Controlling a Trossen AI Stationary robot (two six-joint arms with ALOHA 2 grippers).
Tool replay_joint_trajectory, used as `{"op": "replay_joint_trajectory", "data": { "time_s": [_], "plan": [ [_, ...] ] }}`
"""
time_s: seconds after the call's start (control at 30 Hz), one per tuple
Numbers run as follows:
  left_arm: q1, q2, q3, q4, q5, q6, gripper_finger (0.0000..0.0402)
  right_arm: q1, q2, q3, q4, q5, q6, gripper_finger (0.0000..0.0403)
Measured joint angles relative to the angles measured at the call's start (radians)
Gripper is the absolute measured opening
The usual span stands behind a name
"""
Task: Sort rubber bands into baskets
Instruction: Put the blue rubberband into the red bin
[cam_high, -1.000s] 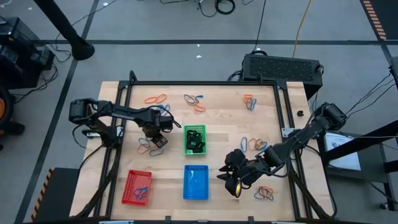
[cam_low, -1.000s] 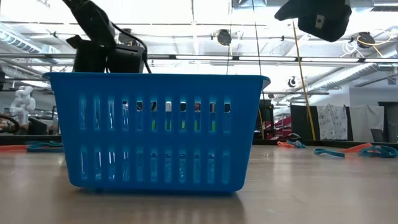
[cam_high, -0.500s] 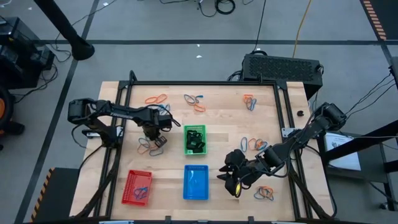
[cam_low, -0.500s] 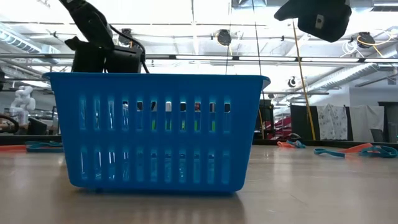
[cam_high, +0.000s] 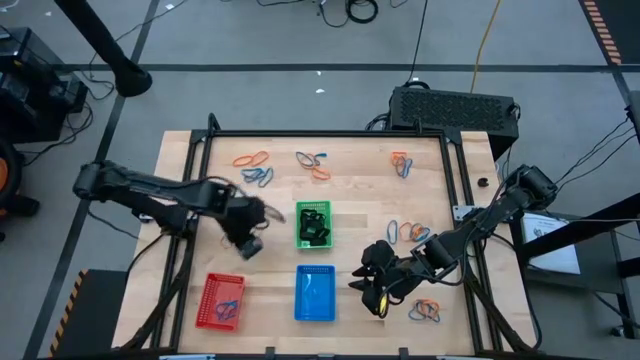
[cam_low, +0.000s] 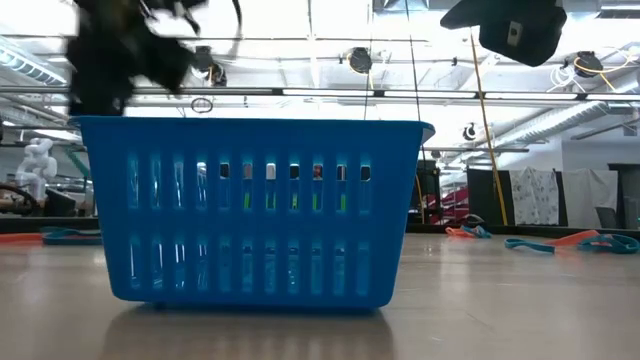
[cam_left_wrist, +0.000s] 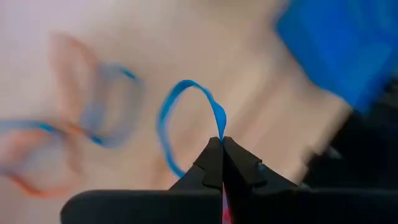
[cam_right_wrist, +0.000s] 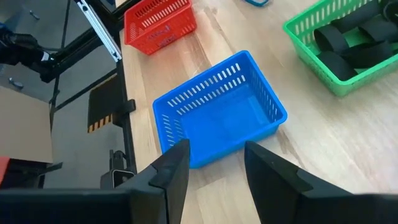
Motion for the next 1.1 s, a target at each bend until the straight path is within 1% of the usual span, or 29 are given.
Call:
{"op": "replay_joint_trajectory", "data": {
  "time_s": [0.07,0.2,0.33,0.47,0.53,0.6,0.67,0.73,0.8,0.9,1.0,1.1],
  "plan": [
    [-0.082,-0.044,0.003,0.002,0.041,-0.058,0.0001,0.000,0.000,0.000,-0.002,0.002,-0.017,0.0146],
    [-0.261,-0.095,0.003,-0.001,0.041,-0.218,0.0001,0.000,0.000,0.000,-0.008,0.028,-0.048,0.0146],
    [-0.417,-0.092,0.003,-0.001,0.018,-0.340,0.0001,-0.004,0.000,0.000,-0.009,0.057,-0.090,0.0146],
    [-0.516,-0.054,0.003,0.004,-0.003,-0.417,0.0000,-0.026,0.000,0.000,-0.012,0.053,-0.137,0.0146],
    [-0.548,-0.029,0.003,0.025,-0.016,-0.440,0.0000,-0.043,-0.001,0.000,-0.039,0.045,-0.127,0.0146],
    [-0.573,0.005,0.003,0.073,-0.022,-0.458,0.0000,-0.069,-0.010,0.000,-0.113,0.010,-0.082,0.0146],
    [-0.594,0.041,0.003,0.120,-0.022,-0.458,0.0000,-0.101,-0.021,0.001,-0.210,-0.043,-0.047,0.0146],
    [-0.609,0.081,0.003,0.149,-0.023,-0.457,0.0000,-0.126,-0.029,0.001,-0.345,-0.081,-0.016,0.0146],
    [-0.621,0.123,0.003,0.146,-0.023,-0.455,0.0000,-0.148,-0.029,0.001,-0.470,-0.106,0.011,0.0146],
    [-0.627,0.184,0.003,0.147,-0.024,-0.423,0.0000,-0.171,-0.029,0.001,-0.629,-0.110,0.053,0.0146],
    [-0.626,0.226,0.003,0.147,-0.037,-0.398,0.0000,-0.207,-0.029,-0.018,-0.716,-0.123,0.048,0.0146],
    [-0.621,0.253,0.003,0.146,-0.041,-0.383,0.0000,-0.243,-0.029,-0.059,-0.812,-0.196,0.049,0.0146]
  ]
}}
